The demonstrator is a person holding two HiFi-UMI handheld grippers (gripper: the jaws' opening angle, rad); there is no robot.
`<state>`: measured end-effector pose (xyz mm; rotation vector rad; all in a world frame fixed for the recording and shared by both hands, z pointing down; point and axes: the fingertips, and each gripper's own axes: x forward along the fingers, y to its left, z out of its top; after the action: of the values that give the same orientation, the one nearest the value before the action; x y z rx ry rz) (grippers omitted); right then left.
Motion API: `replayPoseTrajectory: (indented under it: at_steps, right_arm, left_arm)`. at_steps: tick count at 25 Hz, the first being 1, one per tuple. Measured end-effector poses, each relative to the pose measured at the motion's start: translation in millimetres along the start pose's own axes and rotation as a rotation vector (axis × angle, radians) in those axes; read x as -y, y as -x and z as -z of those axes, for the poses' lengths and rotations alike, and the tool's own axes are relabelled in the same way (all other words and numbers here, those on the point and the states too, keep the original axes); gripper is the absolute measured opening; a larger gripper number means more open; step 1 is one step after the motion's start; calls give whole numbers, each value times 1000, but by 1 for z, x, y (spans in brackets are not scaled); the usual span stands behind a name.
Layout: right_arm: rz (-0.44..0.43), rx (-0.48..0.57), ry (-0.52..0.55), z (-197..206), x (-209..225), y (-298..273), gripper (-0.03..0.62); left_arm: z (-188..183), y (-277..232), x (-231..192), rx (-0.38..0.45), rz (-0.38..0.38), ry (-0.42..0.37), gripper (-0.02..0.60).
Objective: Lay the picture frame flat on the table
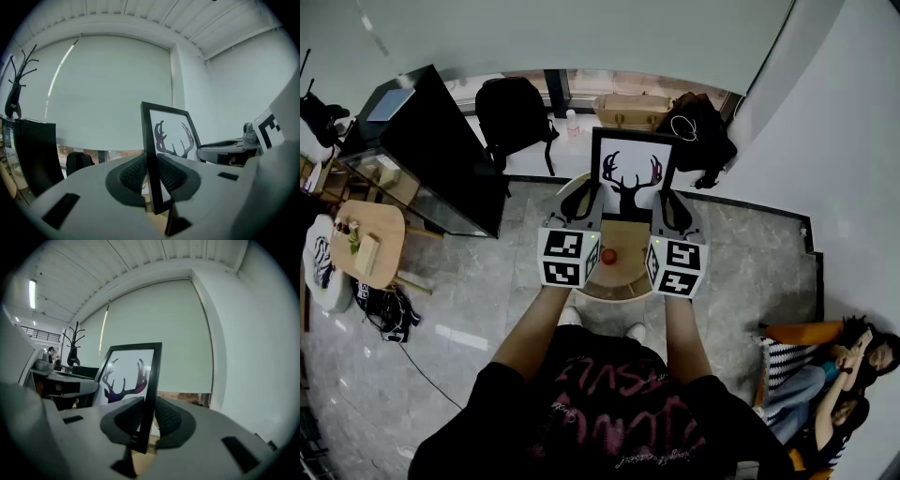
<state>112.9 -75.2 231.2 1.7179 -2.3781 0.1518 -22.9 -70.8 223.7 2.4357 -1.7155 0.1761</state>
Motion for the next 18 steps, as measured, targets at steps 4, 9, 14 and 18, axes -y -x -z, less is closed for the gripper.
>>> replayPoseTrajectory:
  at_steps: [4, 9, 14, 18]
  right_arm:
    - [-3, 0, -1, -3, -3, -3, 83]
    - [-12, 2, -2, -3, -4, -5, 81]
    - [-18, 3, 1, -4, -5, -6, 81]
    - [-26, 10, 1, -4, -7, -9, 81]
  left_arm:
    - [-3, 1, -4, 0, -4, -7, 72]
    - [-2, 1, -5, -1, -11, -6, 71]
    - [-4, 2, -7, 1, -17, -8, 72]
    - [-4, 1, -9, 5, -24, -9, 72]
